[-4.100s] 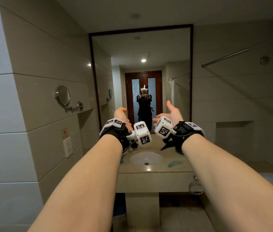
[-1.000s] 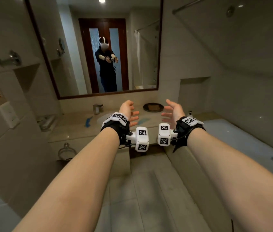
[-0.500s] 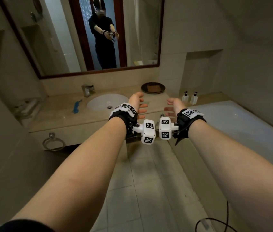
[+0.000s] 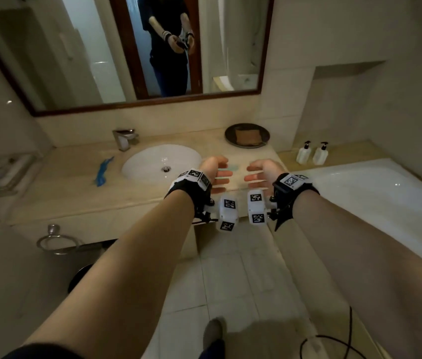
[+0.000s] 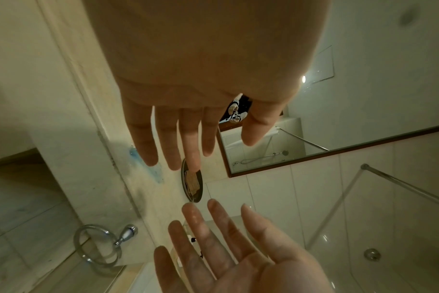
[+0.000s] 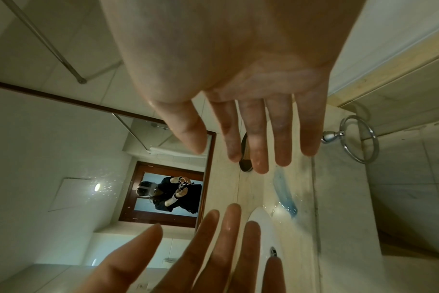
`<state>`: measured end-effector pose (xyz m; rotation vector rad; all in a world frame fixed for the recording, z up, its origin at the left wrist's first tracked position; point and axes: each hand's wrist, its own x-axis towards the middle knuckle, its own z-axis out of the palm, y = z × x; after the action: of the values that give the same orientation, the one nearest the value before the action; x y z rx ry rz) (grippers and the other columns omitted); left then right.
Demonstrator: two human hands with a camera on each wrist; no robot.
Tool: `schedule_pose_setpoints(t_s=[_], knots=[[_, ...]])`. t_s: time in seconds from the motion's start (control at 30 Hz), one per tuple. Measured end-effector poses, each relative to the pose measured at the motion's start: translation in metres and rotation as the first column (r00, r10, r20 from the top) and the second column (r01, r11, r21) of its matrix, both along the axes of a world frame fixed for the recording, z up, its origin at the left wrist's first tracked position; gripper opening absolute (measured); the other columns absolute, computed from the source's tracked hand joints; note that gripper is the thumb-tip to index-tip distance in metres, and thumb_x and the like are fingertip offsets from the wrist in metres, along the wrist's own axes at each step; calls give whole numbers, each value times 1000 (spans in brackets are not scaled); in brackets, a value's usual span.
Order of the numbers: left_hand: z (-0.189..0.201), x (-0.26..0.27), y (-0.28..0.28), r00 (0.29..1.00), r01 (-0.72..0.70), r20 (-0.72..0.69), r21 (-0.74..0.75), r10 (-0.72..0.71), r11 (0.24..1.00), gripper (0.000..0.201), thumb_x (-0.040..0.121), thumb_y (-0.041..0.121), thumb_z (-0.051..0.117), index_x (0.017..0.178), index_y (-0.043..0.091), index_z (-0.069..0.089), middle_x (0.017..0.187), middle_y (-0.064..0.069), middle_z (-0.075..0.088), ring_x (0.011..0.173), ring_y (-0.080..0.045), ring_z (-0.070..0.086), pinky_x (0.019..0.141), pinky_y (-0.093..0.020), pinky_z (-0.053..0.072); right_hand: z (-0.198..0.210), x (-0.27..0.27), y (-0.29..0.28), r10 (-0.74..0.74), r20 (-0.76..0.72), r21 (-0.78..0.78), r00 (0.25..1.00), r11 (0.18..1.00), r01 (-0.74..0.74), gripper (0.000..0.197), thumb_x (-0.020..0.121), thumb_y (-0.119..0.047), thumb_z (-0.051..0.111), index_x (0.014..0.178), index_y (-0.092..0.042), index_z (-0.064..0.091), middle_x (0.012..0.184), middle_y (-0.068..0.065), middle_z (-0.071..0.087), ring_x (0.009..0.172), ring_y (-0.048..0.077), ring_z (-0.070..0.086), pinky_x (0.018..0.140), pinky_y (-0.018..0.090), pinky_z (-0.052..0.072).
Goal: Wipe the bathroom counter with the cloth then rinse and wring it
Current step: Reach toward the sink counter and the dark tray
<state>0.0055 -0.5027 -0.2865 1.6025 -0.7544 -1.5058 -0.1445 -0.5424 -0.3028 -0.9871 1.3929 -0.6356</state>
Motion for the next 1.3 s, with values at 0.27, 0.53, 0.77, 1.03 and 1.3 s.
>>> schedule_pose_setpoints(t_s=[0.27,0.53,0.77,1.03,1.3], knots=[[-18,32,-155,999,-23,-31,-4,23,1000,30,90,33,50,104,12,66,101,-5,72,98,-24,65,91,-42,50,-16,14,-137,-143,-45,1,989,990,143,29,86,-29,55,103,-8,66,97,10,71,85,29,62,73,35,47],[-38,11,-287,998,16,-56,57,-13,998,27,92,34,49,101,13,63,102,-6,70,100,-24,63,96,-42,48,-42,1,-262,-255,-41,44,966,965,257,23,89,-28,53,96,-10,66,93,10,71,79,26,62,72,34,49],[-82,-17,-404,997,-34,-59,141,43,989,26,90,34,51,103,15,63,101,-4,70,95,-23,63,87,-38,49,-91,-21,-390,-199,-65,78,978,976,204,19,87,-28,56,86,-11,65,88,9,69,80,26,61,75,36,49],[-128,-20,-522,978,-197,-23,255,209,947,25,89,28,54,106,14,63,106,-7,68,98,-24,62,87,-39,51,-147,-31,-531,-32,-88,220,996,974,50,18,88,-23,59,92,-8,65,84,10,66,74,25,61,72,37,48],[-174,-4,-615,977,-213,61,325,205,921,13,94,23,52,98,12,58,90,-4,60,90,-22,57,89,-39,47,-208,-23,-635,64,-154,257,986,966,-22,18,89,-12,55,72,-17,52,73,5,54,62,19,53,64,32,52]])
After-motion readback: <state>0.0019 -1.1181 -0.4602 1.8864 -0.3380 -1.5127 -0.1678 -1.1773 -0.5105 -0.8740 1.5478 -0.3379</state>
